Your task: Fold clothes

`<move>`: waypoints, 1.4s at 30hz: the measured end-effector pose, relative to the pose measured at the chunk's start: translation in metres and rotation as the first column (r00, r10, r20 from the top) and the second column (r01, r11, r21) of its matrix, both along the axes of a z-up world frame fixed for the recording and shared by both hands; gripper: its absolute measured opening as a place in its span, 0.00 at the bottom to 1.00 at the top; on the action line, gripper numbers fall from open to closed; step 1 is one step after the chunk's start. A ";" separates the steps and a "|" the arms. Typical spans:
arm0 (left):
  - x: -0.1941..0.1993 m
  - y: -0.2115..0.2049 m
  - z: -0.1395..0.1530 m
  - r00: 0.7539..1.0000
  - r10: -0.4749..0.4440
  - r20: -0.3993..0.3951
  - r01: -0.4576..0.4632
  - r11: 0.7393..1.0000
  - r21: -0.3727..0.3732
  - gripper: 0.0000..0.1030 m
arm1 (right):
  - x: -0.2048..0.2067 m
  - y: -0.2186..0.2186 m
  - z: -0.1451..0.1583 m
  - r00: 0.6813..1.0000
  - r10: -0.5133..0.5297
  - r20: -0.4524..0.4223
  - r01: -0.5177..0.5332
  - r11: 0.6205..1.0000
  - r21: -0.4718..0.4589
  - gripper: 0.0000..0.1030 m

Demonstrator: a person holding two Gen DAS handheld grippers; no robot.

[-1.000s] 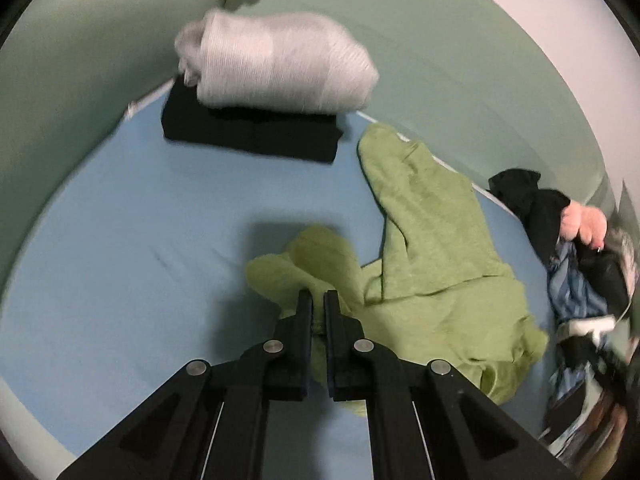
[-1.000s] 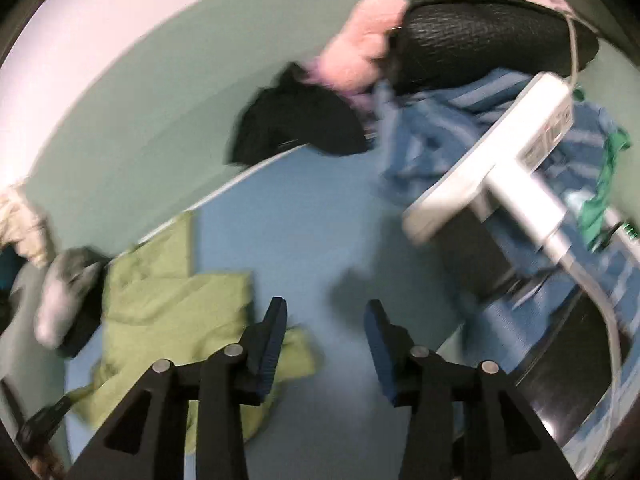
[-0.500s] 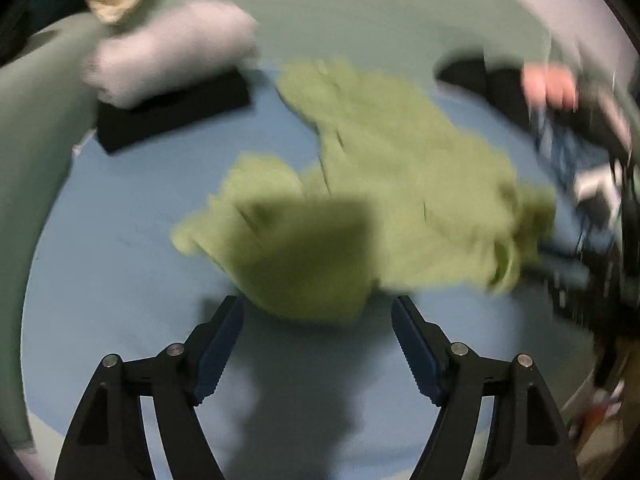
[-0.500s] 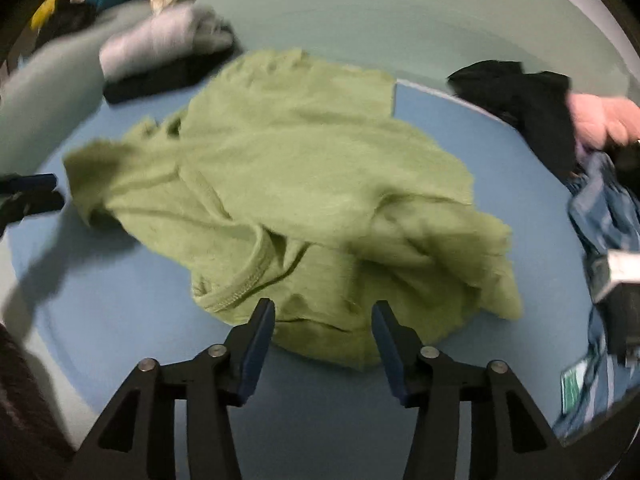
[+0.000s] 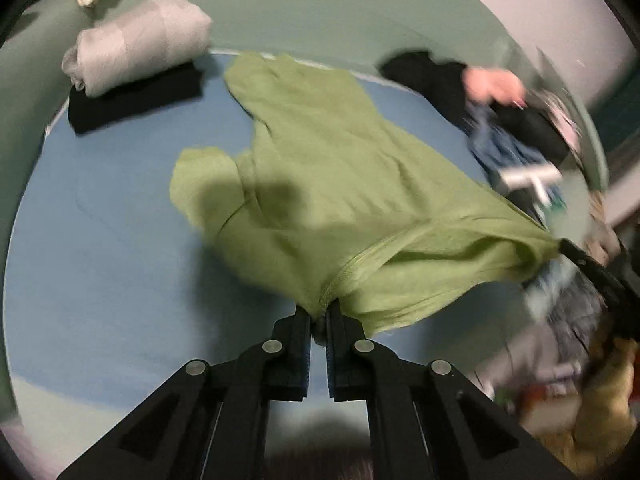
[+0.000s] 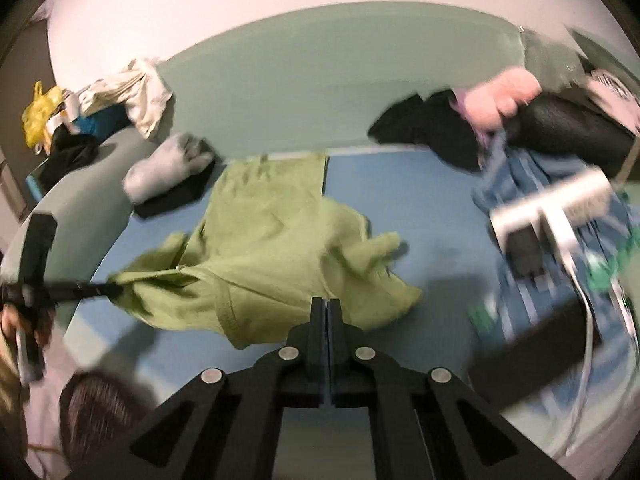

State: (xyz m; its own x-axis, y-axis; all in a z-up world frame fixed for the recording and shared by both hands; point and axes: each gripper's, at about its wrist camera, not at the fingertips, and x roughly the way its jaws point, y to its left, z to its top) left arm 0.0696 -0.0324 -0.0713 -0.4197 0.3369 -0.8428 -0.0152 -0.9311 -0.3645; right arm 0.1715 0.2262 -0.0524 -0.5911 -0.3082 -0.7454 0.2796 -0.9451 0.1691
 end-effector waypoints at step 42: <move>0.008 -0.147 -0.032 0.929 0.368 0.048 -0.355 0.918 -0.180 0.36 | -0.156 0.022 -0.062 0.974 -0.088 0.207 0.062 0.990 0.130 0.54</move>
State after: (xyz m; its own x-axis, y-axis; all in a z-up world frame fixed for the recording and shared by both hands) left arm 0.0777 -0.1798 -0.1037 -0.4164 0.0278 -0.9088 0.3561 -0.9147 -0.1912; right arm 0.0151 0.2482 -0.1145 -0.4334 -0.1679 -0.8854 0.1774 -0.9792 0.0989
